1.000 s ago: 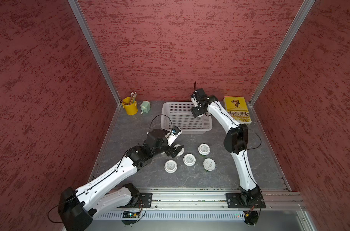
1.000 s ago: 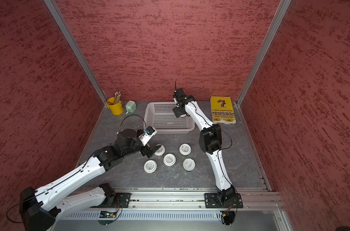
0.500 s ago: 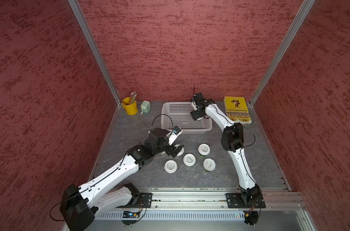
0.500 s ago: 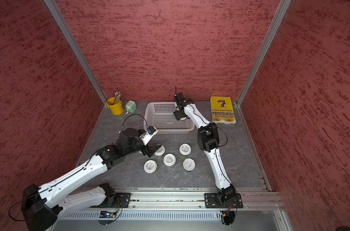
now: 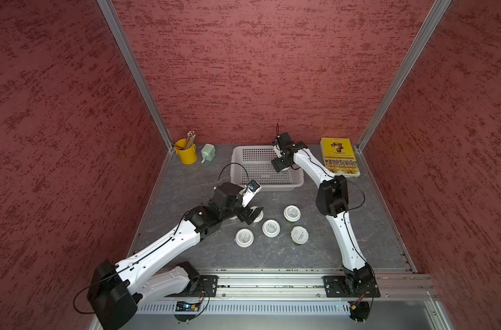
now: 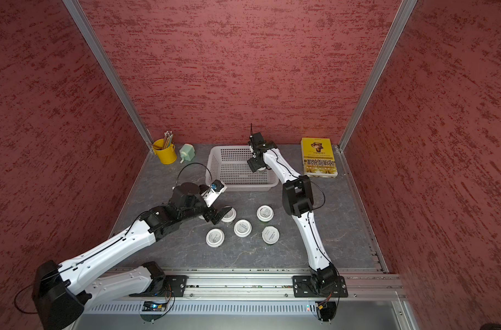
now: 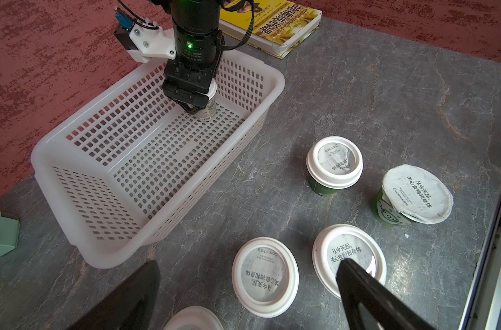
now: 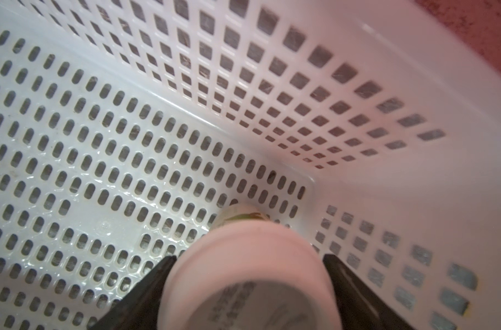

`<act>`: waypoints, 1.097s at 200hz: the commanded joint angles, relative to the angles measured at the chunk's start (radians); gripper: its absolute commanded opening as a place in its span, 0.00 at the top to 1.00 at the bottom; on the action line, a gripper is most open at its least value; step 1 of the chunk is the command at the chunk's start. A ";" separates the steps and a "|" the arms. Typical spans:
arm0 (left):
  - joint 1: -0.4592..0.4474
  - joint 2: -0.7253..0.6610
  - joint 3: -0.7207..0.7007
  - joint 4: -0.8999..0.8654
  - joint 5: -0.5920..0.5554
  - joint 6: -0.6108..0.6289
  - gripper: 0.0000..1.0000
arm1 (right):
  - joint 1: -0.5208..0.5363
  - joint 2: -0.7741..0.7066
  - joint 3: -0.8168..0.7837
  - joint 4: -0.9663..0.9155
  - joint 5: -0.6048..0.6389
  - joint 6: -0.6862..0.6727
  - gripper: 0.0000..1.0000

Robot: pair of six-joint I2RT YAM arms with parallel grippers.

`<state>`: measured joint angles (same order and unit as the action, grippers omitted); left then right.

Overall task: Put the yogurt in the basket
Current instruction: Place the yogurt in the basket.

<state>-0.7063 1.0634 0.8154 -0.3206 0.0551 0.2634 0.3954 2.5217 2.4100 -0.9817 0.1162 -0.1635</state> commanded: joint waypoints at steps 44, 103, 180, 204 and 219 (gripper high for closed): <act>0.007 -0.013 0.019 0.011 0.016 0.010 0.00 | -0.006 -0.030 0.027 0.020 -0.025 0.012 0.02; 0.007 -0.041 0.013 0.003 0.014 0.005 0.00 | -0.003 -0.183 0.003 -0.008 -0.037 0.026 0.02; 0.004 -0.099 0.013 -0.073 0.019 -0.015 0.00 | 0.041 -0.552 -0.296 -0.013 0.005 0.063 0.02; 0.002 -0.111 0.014 -0.096 0.018 -0.014 0.00 | 0.074 -0.660 -0.404 -0.032 0.034 0.071 0.01; -0.002 -0.122 0.011 -0.098 0.020 -0.019 0.00 | 0.098 -0.728 -0.481 -0.033 0.048 0.083 0.02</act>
<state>-0.7052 0.9676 0.8154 -0.3912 0.0563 0.2584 0.4576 1.8702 2.0228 -0.9844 0.1211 -0.1078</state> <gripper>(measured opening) 0.993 0.984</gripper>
